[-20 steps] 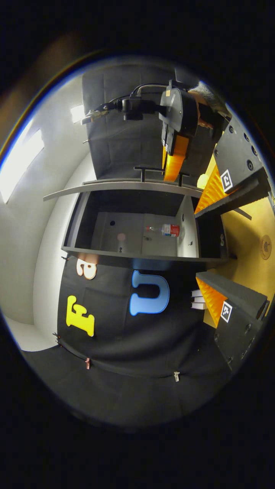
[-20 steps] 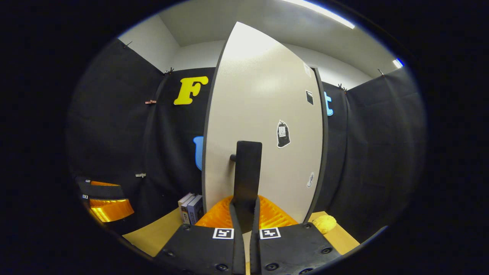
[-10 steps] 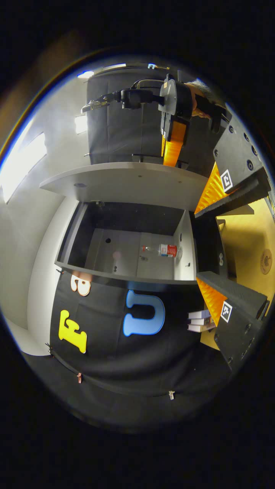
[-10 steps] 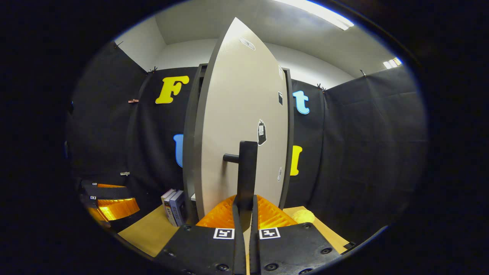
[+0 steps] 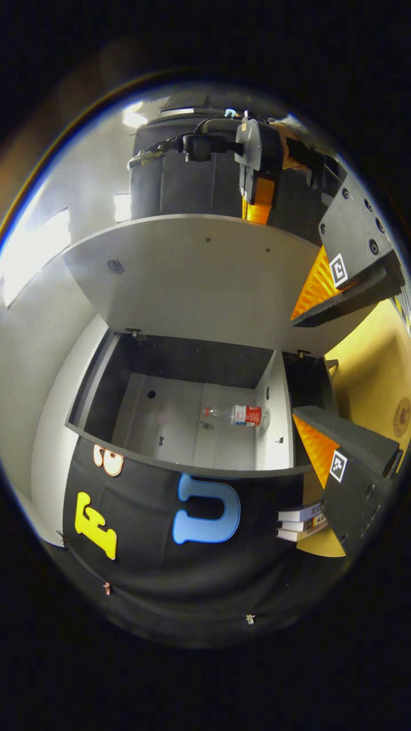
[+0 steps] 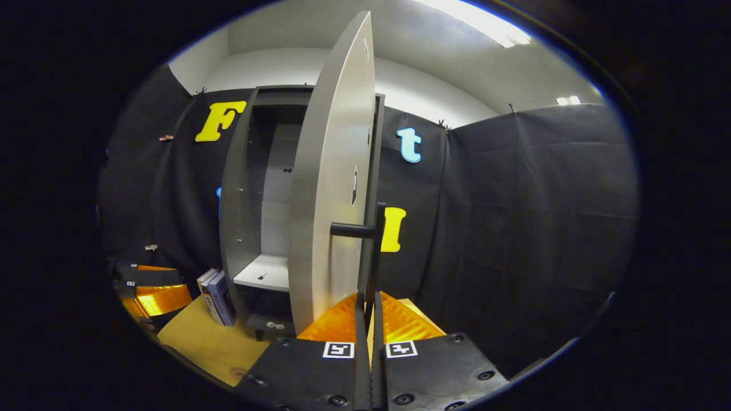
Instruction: Open the cabinet door with the right hand, grasp the bottle in the cabinet with the left hand and place it on the coaster, then close the cabinet door with the right hand.
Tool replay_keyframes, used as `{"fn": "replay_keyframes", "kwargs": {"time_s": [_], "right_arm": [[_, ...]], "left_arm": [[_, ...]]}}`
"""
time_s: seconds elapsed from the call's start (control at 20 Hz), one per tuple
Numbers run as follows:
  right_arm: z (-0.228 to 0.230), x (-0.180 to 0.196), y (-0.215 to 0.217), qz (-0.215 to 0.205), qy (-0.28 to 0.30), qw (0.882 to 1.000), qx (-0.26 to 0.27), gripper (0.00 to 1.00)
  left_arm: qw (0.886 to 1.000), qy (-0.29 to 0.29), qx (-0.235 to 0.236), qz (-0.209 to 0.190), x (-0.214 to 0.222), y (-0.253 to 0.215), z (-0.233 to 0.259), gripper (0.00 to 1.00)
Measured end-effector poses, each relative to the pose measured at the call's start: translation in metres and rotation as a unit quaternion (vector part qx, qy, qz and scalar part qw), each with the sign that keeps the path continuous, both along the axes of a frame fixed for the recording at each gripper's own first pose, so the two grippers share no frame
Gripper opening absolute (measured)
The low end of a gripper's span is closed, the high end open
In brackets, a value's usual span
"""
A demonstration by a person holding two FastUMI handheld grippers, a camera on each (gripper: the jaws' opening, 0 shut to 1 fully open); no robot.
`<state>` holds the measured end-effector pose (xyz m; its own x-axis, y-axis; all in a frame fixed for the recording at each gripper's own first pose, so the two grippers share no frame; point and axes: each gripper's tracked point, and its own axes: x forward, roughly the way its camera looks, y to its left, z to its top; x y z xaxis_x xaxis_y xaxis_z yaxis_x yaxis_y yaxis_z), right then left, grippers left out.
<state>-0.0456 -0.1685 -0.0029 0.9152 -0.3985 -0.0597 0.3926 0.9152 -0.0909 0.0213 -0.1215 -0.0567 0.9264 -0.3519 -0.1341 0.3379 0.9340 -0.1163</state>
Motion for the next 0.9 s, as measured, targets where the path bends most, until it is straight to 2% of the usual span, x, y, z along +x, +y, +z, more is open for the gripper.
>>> {"fn": "replay_keyframes", "kwargs": {"time_s": [0.1, 0.15, 0.25, 0.3, 0.45, 0.7, 0.9], "right_arm": [[0.001, -0.002, -0.012, 0.014, -0.002, 1.000, 0.014, 0.06], [-0.001, -0.004, -0.017, 0.025, -0.001, 1.000, 0.014, 0.06], [-0.001, -0.006, -0.030, 0.044, -0.002, 0.999, 0.018, 0.06], [0.000, -0.008, -0.038, 0.053, -0.004, 0.998, 0.021, 0.06], [-0.001, -0.013, -0.059, 0.075, -0.005, 0.997, 0.036, 0.06], [-0.001, -0.018, -0.094, 0.112, -0.015, 0.991, 0.069, 0.05], [0.004, -0.015, -0.096, 0.149, -0.021, 0.986, 0.072, 0.06]], "left_arm": [[1.000, 0.001, 0.003, 0.000, 0.017, -0.007, -0.003, 0.88], [1.000, 0.001, 0.004, 0.002, 0.025, -0.010, -0.004, 0.93], [1.000, 0.003, 0.004, 0.011, 0.041, -0.017, -0.005, 0.84], [1.000, 0.003, 0.003, 0.015, 0.050, -0.020, -0.007, 0.88], [1.000, 0.001, 0.002, 0.031, 0.079, -0.027, -0.008, 0.88], [0.997, -0.016, 0.029, 0.073, 0.123, -0.030, -0.009, 0.88], [0.993, -0.027, 0.042, 0.109, 0.175, -0.027, -0.010, 0.88]]}}
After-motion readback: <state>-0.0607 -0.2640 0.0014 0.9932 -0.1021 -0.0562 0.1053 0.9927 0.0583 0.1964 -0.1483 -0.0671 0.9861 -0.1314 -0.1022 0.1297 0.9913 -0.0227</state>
